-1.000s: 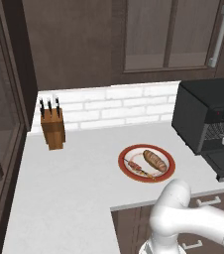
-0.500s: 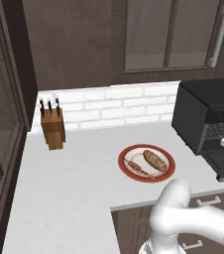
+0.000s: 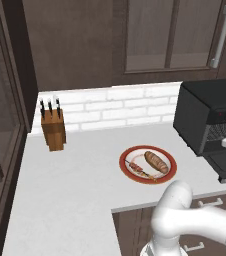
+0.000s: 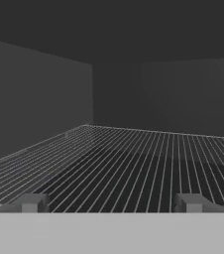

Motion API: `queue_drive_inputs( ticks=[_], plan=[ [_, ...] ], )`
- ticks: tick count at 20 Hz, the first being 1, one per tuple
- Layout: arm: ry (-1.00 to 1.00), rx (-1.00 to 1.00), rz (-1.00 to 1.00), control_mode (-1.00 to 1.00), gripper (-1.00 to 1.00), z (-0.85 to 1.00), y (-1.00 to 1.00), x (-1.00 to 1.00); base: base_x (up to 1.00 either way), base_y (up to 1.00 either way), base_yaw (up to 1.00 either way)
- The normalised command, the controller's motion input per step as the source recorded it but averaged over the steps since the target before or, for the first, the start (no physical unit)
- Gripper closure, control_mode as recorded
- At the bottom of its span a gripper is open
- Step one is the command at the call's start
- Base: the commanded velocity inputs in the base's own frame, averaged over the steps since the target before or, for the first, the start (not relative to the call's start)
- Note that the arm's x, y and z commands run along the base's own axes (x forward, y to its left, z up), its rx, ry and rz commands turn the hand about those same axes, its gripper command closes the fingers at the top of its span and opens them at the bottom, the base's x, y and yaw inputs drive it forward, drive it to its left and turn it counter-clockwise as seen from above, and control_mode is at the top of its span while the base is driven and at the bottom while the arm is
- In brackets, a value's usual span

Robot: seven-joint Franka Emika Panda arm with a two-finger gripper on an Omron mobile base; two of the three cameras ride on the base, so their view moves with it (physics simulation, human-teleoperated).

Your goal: Pick up the kebab skewer and baguette bread, and place them inside the toaster oven. Close the toaster oven door and start by setting the timer.

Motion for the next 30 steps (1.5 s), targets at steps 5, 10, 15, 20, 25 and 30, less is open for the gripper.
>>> queue_drive_inputs(
  ticks=[5,10,15,20,25,30],
  plan=[
    [0.19,0.0,0.0,-1.0,-1.0,-0.85,0.01,-0.35,0.0,0.0,0.0],
    [0.19,0.0,0.0,-1.0,-1.0,-0.88,0.0,-0.81,0.0,0.0,0.0],
    [0.33,0.0,0.0,-1.0,-1.0,-0.62,-0.07,-1.0,0.0,0.0,0.0],
    [0.39,-0.04,0.0,-1.0,-1.0,-0.21,-0.03,-1.0,0.0,0.0,0.0],
    [0.31,-0.05,0.0,-1.0,-1.0,0.08,-0.05,-0.94,0.0,0.0,0.0],
    [0.04,0.0,0.05,-1.0,-1.0,0.91,0.35,-0.57,0.0,0.0,0.0]
  ],
)
